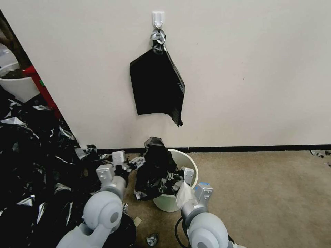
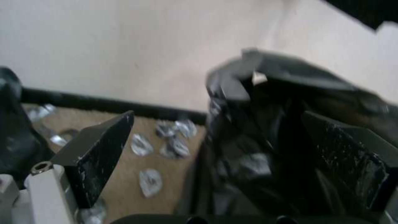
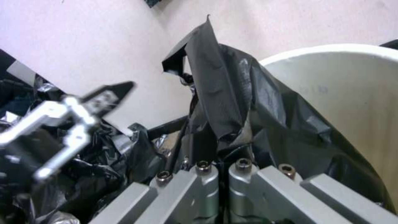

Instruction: Place a trash bag onto the trash bin.

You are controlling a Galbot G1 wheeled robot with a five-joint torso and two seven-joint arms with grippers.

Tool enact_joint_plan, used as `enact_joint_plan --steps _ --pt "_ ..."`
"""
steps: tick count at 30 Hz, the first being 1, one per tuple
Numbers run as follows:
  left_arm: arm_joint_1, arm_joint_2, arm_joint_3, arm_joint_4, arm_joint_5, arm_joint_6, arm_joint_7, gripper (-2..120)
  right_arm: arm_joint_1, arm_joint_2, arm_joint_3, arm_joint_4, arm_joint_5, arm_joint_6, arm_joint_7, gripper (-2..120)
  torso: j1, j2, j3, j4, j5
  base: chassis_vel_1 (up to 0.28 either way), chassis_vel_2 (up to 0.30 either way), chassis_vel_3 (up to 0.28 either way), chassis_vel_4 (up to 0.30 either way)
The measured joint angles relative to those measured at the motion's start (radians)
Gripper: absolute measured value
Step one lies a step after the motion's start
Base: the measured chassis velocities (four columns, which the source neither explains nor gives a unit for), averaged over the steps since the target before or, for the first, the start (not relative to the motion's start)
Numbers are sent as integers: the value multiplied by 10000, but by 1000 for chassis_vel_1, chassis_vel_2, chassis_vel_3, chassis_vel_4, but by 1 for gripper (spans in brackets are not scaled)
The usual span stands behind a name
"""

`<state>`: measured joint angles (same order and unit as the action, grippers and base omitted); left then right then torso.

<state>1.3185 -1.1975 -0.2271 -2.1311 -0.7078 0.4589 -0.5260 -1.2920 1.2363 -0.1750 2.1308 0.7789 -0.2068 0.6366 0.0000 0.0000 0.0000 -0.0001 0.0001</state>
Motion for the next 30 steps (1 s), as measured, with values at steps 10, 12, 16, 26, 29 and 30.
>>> enact_joint_plan --steps 10,12,16,26,29,30 --pt "-39 -804 794 1057 732 205 -21 95 -50 59 48 -106 -87 23 -35 0 0 0 0 0 1 0 0 0 0" --pt "-70 -899 872 1228 857 186 -5 89 -53 52 52 -81 -90 23 -36 0 0 0 0 0 0 0 0 0 0" --pt "-122 -1043 998 1495 1034 203 218 82 -72 19 81 -36 -116 23 -41 0 0 0 0 0 1 0 0 0 0" --pt "-324 -1185 1006 2014 1405 1604 129 57 -52 -2 223 -31 -228 85 -64 0 0 0 0 0 0 0 0 0 0" --pt "-361 -1184 971 2146 1554 1760 126 46 -29 -18 250 -71 -343 152 -88 0 0 0 -1 2 1 0 0 0 0" --pt "-371 -1182 959 2171 1568 1766 126 42 -26 -26 261 -93 -401 174 -101 0 0 0 -1 1 1 0 0 0 0"
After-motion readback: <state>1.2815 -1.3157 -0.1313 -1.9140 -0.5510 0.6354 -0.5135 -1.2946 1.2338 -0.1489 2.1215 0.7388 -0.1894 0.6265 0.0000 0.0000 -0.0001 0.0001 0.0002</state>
